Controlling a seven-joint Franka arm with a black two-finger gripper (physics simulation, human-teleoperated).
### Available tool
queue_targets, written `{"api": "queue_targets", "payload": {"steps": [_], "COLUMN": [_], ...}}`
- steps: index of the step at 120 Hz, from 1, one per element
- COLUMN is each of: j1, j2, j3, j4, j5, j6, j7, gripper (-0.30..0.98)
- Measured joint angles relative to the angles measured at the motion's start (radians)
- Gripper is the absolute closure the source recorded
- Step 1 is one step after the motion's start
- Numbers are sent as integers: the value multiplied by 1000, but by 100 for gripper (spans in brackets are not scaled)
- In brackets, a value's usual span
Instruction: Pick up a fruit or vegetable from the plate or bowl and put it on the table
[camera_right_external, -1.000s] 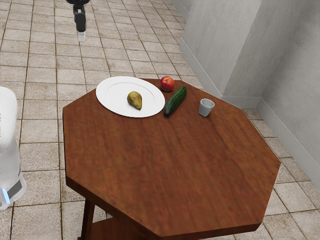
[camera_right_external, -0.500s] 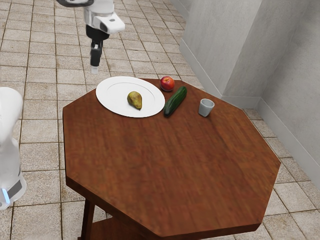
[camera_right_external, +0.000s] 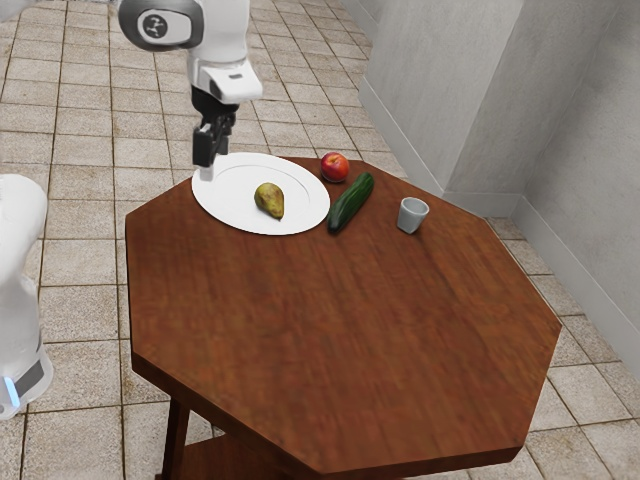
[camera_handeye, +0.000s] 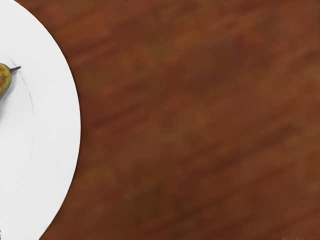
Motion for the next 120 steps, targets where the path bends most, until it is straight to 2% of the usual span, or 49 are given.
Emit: {"api": "queue_targets", "payload": {"steps": [23, 35, 55, 71, 110, 120], "j1": [-14, -22, -29, -26, -29, -57], "j2": [3, 102, 272, 301, 303, 309], "j3": [2, 12, 213, 287, 307, 308], "j4": [14, 117, 280, 323, 364, 382], "j5": [2, 6, 8, 11, 15, 10], "j6": [4, -16, -37, -51, -120, -138], "j7": [178, 253, 397, 514, 726, 764], "gripper": [2, 2, 2, 2, 2, 2]}}
